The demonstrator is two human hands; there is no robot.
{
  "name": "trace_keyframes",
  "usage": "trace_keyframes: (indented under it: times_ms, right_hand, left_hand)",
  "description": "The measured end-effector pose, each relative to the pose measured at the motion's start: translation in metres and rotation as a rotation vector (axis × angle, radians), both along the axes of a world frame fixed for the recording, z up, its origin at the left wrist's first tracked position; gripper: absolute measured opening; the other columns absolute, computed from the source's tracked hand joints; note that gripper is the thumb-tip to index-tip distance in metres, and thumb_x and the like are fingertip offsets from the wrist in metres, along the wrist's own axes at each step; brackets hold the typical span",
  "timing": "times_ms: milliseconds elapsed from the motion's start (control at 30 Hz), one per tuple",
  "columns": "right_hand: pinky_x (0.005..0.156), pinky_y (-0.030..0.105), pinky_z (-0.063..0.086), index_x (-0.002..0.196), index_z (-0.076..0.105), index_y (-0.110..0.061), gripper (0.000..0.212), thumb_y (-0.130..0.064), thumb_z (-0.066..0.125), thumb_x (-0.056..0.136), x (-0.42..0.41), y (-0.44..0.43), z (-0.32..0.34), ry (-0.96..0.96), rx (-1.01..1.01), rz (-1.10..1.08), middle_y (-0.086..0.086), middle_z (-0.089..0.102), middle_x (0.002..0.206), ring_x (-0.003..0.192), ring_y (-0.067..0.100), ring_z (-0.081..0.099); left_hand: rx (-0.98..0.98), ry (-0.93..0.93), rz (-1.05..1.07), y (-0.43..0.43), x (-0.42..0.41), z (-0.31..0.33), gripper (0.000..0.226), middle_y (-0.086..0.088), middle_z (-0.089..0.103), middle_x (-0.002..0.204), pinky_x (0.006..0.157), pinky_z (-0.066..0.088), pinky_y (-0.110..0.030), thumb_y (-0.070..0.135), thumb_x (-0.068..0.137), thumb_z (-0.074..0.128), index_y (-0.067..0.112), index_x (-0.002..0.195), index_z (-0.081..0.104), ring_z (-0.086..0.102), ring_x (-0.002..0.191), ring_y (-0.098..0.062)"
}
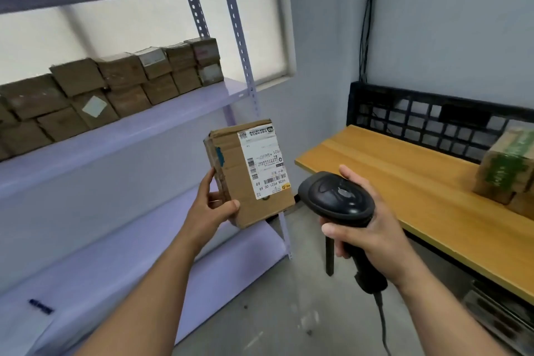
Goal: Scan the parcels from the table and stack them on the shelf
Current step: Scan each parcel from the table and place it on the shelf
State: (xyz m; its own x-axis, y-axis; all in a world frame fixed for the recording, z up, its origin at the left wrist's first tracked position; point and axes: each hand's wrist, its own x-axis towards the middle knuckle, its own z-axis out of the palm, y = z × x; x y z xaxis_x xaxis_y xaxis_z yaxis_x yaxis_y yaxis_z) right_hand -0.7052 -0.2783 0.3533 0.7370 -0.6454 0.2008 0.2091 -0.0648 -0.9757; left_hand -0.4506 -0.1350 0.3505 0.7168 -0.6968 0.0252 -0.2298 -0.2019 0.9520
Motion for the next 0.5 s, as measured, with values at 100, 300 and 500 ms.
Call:
trace_keyframes:
  times_ms: [100, 300, 500]
  right_hand:
    - [0.045, 0.035, 0.046, 0.140, 0.041, -0.043, 0.099, -0.004, 0.089, 0.062, 0.035, 0.023, 0.007, -0.009, -0.036, 0.050, 0.012, 0.069, 0.083, 0.048, 0.030, 0.056]
    - [0.045, 0.033, 0.046, 0.134, 0.046, -0.050, 0.094, -0.005, 0.086, 0.061, 0.127, 0.099, 0.020, -0.044, -0.091, 0.114, 0.017, 0.067, 0.103, 0.048, 0.029, 0.056]
    - [0.047, 0.035, 0.050, 0.124, 0.052, -0.061, 0.090, -0.016, 0.090, 0.054, 0.218, 0.184, 0.029, -0.066, -0.113, 0.190, 0.020, 0.064, 0.114, 0.057, 0.032, 0.063]
  left_hand:
    - [-0.010, -0.006, 0.053, 0.038, 0.028, 0.006, 0.107, -0.007, 0.062, 0.112, 0.099, 0.048, -0.053, 0.052, 0.052, 0.071, 0.049, 0.147, 0.024, 0.062, 0.109, -0.024]
    - [-0.083, -0.036, 0.118, 0.137, 0.092, 0.020, 0.096, -0.005, 0.064, 0.107, 0.092, 0.053, -0.042, 0.033, 0.066, 0.067, 0.038, 0.151, 0.021, 0.064, 0.101, -0.017]
    - [-0.100, -0.034, 0.248, 0.247, 0.164, 0.027, 0.104, -0.006, 0.065, 0.113, 0.098, 0.049, -0.052, 0.053, 0.055, 0.068, 0.045, 0.149, 0.023, 0.064, 0.105, -0.020]
